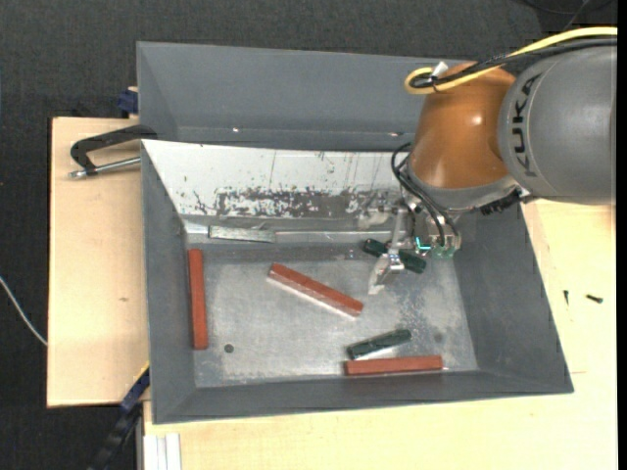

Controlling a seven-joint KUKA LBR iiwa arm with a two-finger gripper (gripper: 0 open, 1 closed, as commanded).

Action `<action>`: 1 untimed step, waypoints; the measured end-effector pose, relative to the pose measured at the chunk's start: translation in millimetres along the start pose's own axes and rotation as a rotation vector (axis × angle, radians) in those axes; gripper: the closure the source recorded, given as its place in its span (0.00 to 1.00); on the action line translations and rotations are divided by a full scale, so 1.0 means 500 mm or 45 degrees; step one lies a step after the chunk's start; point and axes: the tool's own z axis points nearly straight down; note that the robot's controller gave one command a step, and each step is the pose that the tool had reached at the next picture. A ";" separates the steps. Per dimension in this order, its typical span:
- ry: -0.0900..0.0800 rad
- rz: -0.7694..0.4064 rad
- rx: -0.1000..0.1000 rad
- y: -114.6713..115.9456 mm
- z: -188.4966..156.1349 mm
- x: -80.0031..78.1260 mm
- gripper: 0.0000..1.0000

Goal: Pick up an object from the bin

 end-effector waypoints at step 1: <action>-0.009 0.000 0.000 0.000 -0.009 -0.002 0.00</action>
Offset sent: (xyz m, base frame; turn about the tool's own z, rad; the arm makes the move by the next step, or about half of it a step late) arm -0.0038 0.0621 -0.0599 0.0813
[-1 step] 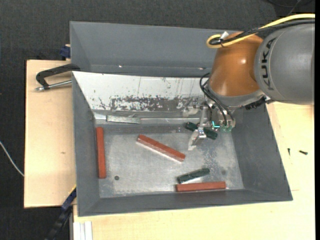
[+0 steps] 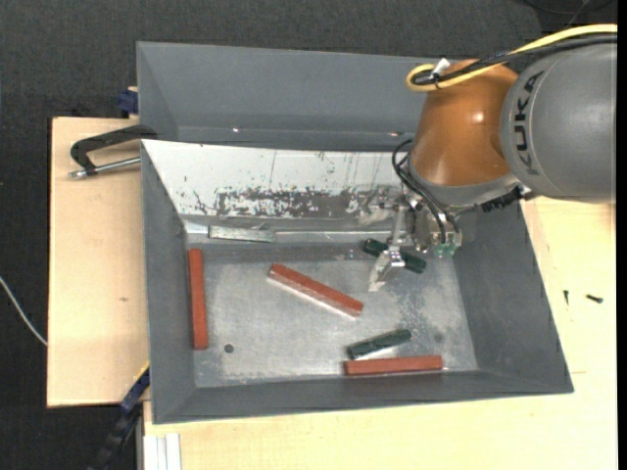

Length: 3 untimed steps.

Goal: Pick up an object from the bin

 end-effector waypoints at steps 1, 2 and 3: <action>0.000 0.100 -0.001 0.119 0.111 0.005 0.00; -0.005 0.116 0.005 0.075 0.116 0.005 0.00; -0.009 0.267 0.004 0.200 0.119 0.026 0.00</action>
Offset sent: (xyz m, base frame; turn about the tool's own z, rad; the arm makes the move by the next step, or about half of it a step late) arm 0.0073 -0.0192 -0.0646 0.1273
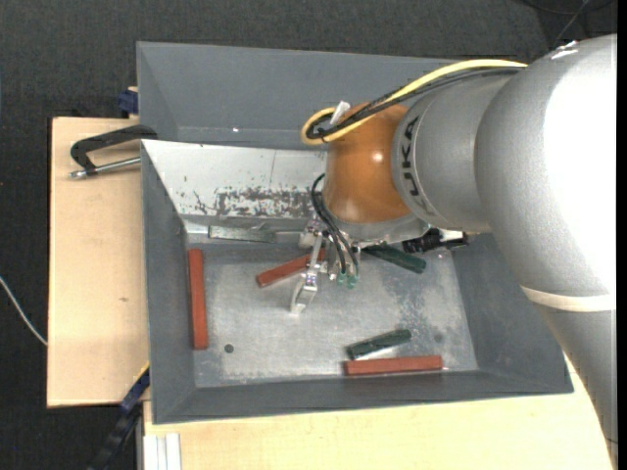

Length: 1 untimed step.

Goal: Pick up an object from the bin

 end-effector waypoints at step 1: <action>-0.008 -0.183 -0.004 0.028 -0.001 0.017 0.00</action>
Offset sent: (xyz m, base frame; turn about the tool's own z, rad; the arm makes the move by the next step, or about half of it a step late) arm 0.0000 0.0000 0.0000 0.0000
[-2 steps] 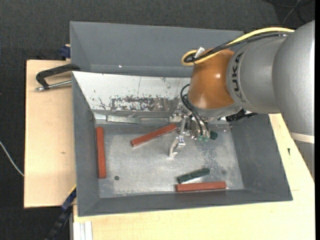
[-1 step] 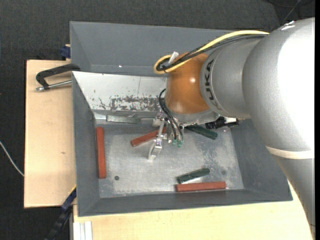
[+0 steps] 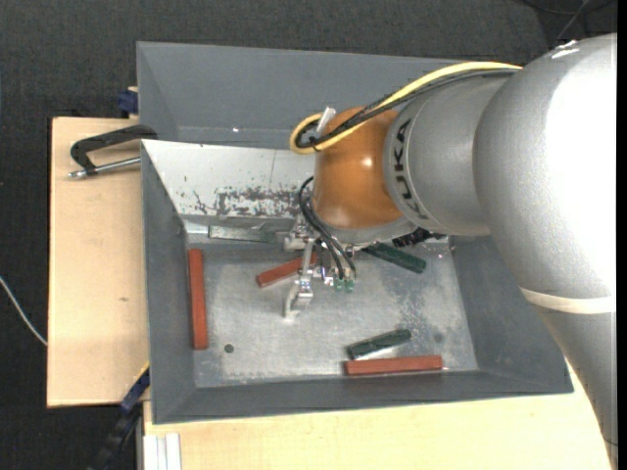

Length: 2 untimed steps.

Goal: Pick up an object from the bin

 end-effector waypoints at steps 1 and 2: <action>0.011 0.179 -0.008 -0.022 -0.008 -0.016 1.00; 0.011 0.179 -0.008 -0.022 -0.008 -0.016 1.00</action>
Offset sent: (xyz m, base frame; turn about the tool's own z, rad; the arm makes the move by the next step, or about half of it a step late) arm 0.0000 0.0000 0.0000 0.0000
